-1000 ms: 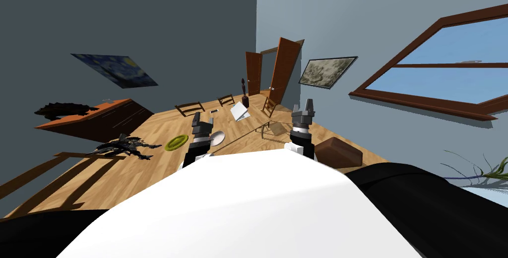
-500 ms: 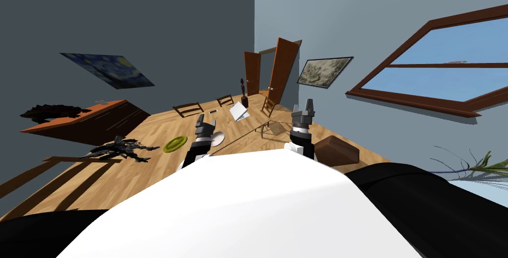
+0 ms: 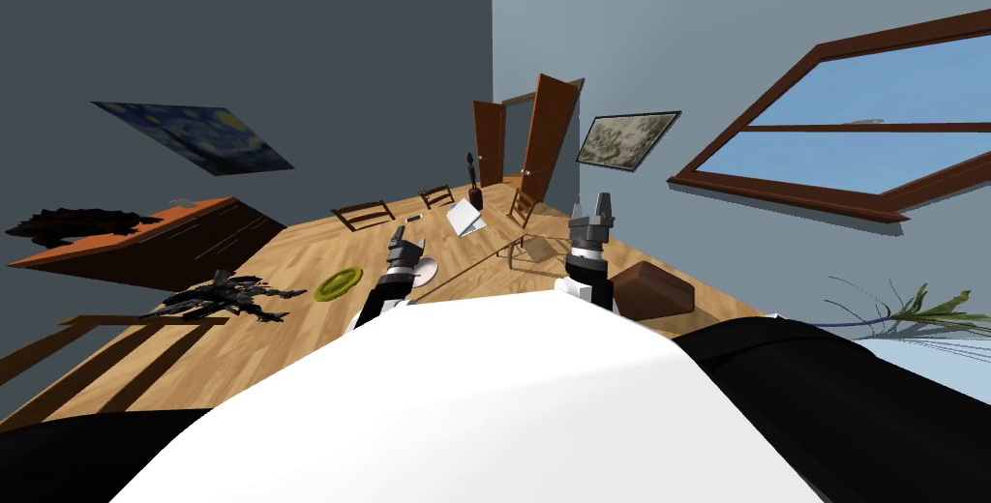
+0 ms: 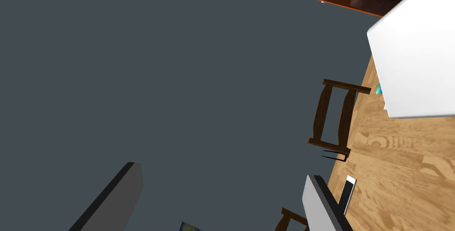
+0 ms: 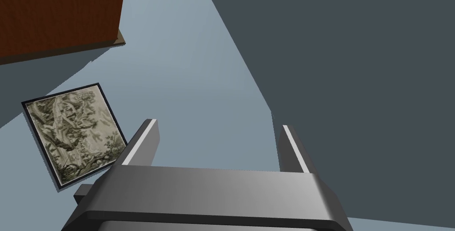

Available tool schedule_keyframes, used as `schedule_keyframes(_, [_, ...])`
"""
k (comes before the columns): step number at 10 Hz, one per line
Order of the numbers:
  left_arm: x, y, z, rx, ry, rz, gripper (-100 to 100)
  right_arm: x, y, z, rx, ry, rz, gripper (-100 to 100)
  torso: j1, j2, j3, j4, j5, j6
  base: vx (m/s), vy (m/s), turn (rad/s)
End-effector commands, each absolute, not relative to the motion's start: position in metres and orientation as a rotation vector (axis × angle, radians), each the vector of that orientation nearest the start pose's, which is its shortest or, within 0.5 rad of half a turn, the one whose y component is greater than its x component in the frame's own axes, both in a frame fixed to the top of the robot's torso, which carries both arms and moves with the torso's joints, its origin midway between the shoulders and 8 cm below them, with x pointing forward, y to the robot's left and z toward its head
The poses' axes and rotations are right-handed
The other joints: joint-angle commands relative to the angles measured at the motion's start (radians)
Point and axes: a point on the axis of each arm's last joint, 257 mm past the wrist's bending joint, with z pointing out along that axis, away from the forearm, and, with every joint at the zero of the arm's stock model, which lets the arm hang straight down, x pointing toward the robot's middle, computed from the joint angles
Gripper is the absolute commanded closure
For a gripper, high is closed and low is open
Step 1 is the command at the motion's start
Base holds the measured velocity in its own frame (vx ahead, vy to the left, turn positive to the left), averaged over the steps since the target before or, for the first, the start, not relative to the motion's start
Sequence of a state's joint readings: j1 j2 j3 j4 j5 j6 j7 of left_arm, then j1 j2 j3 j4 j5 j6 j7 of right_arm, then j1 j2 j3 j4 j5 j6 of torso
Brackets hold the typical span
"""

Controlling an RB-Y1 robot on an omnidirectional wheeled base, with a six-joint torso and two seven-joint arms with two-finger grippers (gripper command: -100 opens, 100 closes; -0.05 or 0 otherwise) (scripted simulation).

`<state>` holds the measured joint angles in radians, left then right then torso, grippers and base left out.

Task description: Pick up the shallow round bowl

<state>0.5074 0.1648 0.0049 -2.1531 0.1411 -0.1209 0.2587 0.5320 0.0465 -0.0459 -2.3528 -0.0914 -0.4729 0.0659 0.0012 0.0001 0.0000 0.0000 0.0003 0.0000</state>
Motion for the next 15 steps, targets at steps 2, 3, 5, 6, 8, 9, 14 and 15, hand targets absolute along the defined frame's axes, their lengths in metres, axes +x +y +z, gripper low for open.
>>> schedule_keyframes(2, [0.408, 0.305, -0.148, -1.294, 0.94, -1.409, -100, 0.325, -0.311, 0.042, 0.7, 0.521, 1.242, 0, 0.001, 0.0, 0.0, 0.0, 0.0, 0.0, -0.002, 0.026, -0.061])
schedule_keyframes(3, [0.411, 0.306, -0.161, -1.348, 0.957, -1.407, -100, 0.325, -0.311, 0.042, 0.7, 0.521, 1.242, 0, 0.001, 0.0, 0.0, 0.0, 0.0, 0.0, -0.004, 0.02, -0.049])
schedule_keyframes(5, [0.413, 0.308, -0.177, -1.409, 0.976, -1.399, -100, 0.325, -0.311, 0.042, 0.7, 0.521, 1.242, 0, 0.0, 0.0, 0.0, 0.0, 0.0, 0.0, -0.006, 0.017, -0.041])
schedule_keyframes(6, [0.413, 0.308, -0.179, -1.418, 0.982, -1.394, -100, 0.325, -0.311, 0.042, 0.7, 0.521, 1.242, 0, 0.0, 0.0, 0.0, 0.0, 0.0, 0.0, -0.004, 0.017, -0.035])
schedule_keyframes(8, [0.415, 0.309, -0.196, -1.483, 1.002, -1.383, -100, 0.325, -0.311, 0.042, 0.7, 0.521, 1.242, 0, 0.0, 0.0, 0.0, 0.0, 0.0, 0.0, -0.003, 0.02, -0.045])
schedule_keyframes(9, [0.416, 0.31, -0.209, -1.539, 1.016, -1.376, -100, 0.325, -0.311, 0.042, 0.7, 0.521, 1.242, 0, 0.0, 0.0, 0.0, 0.0, 0.0, 0.0, -0.007, 0.017, -0.07])
schedule_keyframes(14, [0.415, 0.313, -0.245, -1.682, 1.059, -1.334, -100, 0.325, -0.311, 0.042, 0.7, 0.521, 1.242, 0, 0.0, 0.0, 0.0, 0.0, 0.0, 0.0, -0.005, 0.017, -0.042])
schedule_keyframes(15, [0.414, 0.315, -0.258, -1.737, 1.069, -1.321, -100, 0.325, -0.311, 0.042, 0.7, 0.521, 1.242, 0, 0.0, 0.0, 0.0, 0.0, 0.0, 0.0, -0.007, 0.02, -0.07])
